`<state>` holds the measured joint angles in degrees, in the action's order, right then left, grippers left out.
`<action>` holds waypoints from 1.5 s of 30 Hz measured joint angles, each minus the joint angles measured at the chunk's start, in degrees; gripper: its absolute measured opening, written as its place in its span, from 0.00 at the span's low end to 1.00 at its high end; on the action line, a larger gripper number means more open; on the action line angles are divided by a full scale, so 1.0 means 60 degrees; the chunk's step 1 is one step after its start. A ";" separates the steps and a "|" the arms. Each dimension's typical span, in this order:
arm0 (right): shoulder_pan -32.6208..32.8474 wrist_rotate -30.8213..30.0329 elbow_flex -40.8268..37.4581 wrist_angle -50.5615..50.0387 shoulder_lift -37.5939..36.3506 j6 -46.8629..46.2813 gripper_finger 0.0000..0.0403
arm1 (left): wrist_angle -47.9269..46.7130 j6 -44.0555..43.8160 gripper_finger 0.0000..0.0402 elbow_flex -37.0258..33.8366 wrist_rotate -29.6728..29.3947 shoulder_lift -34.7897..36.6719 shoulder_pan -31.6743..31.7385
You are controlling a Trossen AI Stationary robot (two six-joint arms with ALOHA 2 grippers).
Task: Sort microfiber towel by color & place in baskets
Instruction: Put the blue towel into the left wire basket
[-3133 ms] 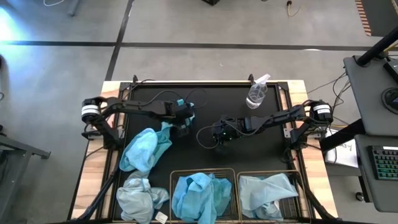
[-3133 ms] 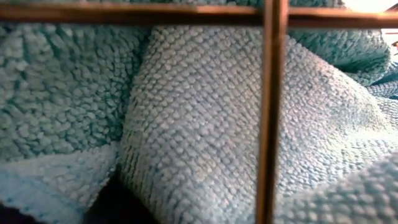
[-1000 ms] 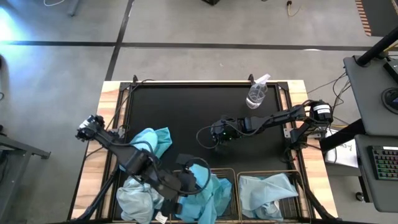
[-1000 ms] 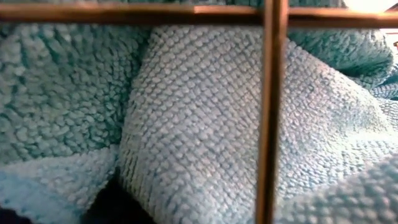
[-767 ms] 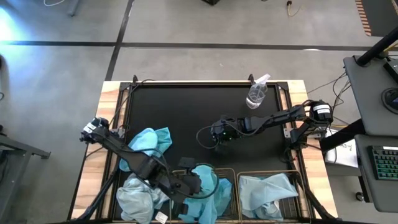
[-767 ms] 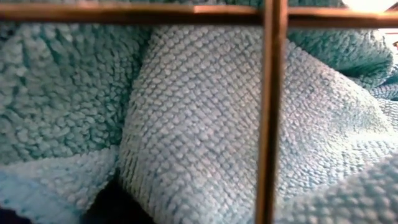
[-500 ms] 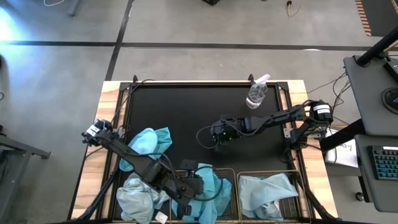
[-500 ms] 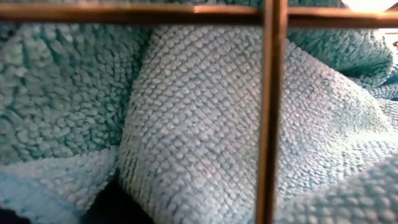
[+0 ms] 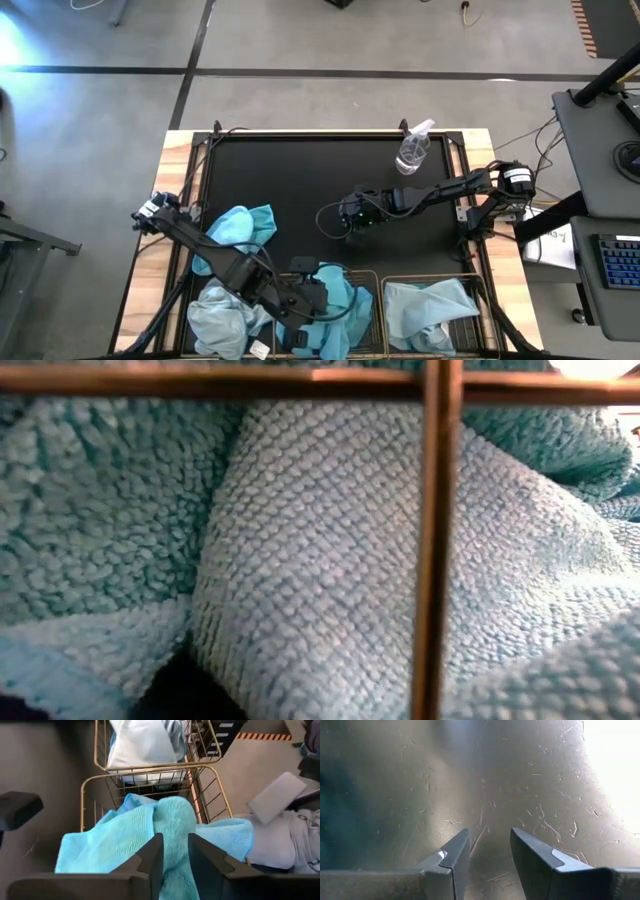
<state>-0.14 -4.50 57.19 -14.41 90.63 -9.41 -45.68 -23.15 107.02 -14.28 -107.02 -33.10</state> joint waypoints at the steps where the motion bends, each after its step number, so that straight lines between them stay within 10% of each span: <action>1: 0.0000 -0.0003 0.0000 0.0000 0.0000 -0.0003 0.33 | -0.0185 0.0017 0.20 0.0122 0.0001 0.0000 0.0000; 10: 0.0000 -0.0002 0.0000 -0.0010 0.0000 -0.0003 0.33 | -0.4278 -0.2020 0.27 0.0593 -0.1110 0.0007 -0.0045; 21: 0.0000 -0.0001 0.0000 -0.0009 0.0000 0.0005 0.33 | -0.6469 -0.4855 0.27 -0.1540 -0.1163 0.0065 -0.0499; 45: 0.0000 0.0005 0.0000 -0.0037 0.0004 -0.0108 0.33 | -0.2991 -0.8408 0.27 -0.9299 -0.0271 0.4349 -0.0521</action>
<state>-0.14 -4.47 57.19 -14.63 90.65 -10.07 -63.63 -73.60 51.22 -15.91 -80.93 -36.23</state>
